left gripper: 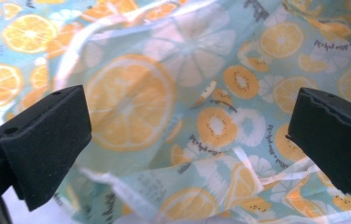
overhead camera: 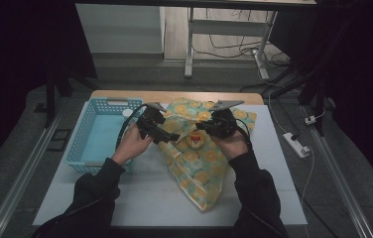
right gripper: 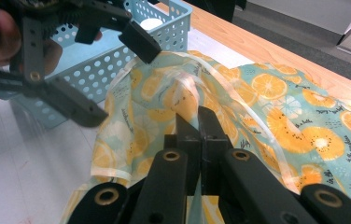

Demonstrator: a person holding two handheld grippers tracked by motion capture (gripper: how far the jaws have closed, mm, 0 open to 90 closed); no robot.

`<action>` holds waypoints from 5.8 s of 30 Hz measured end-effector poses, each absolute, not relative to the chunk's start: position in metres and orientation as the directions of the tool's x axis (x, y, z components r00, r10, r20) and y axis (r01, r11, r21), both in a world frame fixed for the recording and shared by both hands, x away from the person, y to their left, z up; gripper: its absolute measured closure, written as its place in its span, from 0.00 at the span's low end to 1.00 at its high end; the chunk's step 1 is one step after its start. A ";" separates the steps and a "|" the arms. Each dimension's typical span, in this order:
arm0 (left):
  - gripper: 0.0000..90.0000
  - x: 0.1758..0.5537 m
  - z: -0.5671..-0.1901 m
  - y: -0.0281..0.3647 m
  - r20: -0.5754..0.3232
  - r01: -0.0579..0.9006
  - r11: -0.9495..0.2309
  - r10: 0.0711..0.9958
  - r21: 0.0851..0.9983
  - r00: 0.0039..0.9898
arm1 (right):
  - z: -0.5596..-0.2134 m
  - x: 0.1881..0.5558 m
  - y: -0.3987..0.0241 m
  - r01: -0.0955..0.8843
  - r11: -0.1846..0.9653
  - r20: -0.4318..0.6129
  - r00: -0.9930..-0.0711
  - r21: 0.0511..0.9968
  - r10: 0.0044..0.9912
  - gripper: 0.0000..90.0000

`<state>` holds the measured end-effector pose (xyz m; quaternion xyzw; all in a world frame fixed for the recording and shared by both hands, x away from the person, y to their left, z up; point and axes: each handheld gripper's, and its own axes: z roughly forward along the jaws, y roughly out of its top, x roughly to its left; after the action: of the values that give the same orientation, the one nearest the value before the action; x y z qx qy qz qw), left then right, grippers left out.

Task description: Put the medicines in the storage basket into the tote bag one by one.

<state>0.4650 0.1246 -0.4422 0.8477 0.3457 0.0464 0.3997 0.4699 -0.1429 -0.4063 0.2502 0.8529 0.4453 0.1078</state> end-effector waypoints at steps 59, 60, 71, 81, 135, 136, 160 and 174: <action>0.01 0.520 -0.477 0.261 -0.133 0.727 -0.292 0.875 0.622 0.465 | -0.406 0.470 -0.143 0.329 0.482 0.040 -0.855 0.812 0.517 1.00; 0.01 0.521 -0.479 0.261 -0.125 0.728 -0.299 0.876 0.617 0.466 | -0.406 0.470 -0.144 0.330 0.481 0.040 -0.854 0.812 0.518 1.00; 0.03 0.536 -0.492 0.261 -0.121 0.758 -0.284 0.895 0.587 0.429 | -0.405 0.470 -0.144 0.329 0.478 0.041 -0.854 0.814 0.518 1.00; 0.18 0.543 -0.497 0.259 -0.096 0.765 -0.302 0.899 0.570 0.427 | -0.405 0.470 -0.145 0.330 0.475 0.044 -0.854 0.816 0.519 1.00; 0.56 0.492 -0.436 0.255 -0.151 0.721 -0.333 0.843 0.608 0.517 | -0.405 0.470 -0.144 0.328 0.474 0.040 -0.853 0.817 0.520 1.00; 0.56 0.491 -0.435 0.255 -0.155 0.718 -0.334 0.839 0.610 0.522 | -0.405 0.470 -0.144 0.328 0.474 0.041 -0.853 0.817 0.520 1.00; 0.56 0.454 -0.414 0.225 -0.169 0.641 -0.415 0.741 0.645 0.650 | -0.405 0.470 -0.143 0.327 0.479 0.037 -0.853 0.815 0.521 1.00; 0.56 0.446 -0.407 0.182 -0.160 0.579 -0.491 0.657 0.651 0.736 | -0.405 0.470 -0.144 0.325 0.472 0.038 -0.853 0.820 0.521 1.00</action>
<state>0.4464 0.1818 -0.4066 0.8615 0.3589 0.0550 0.3549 0.4699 -0.1441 -0.4047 0.2486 0.8509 0.4498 0.1089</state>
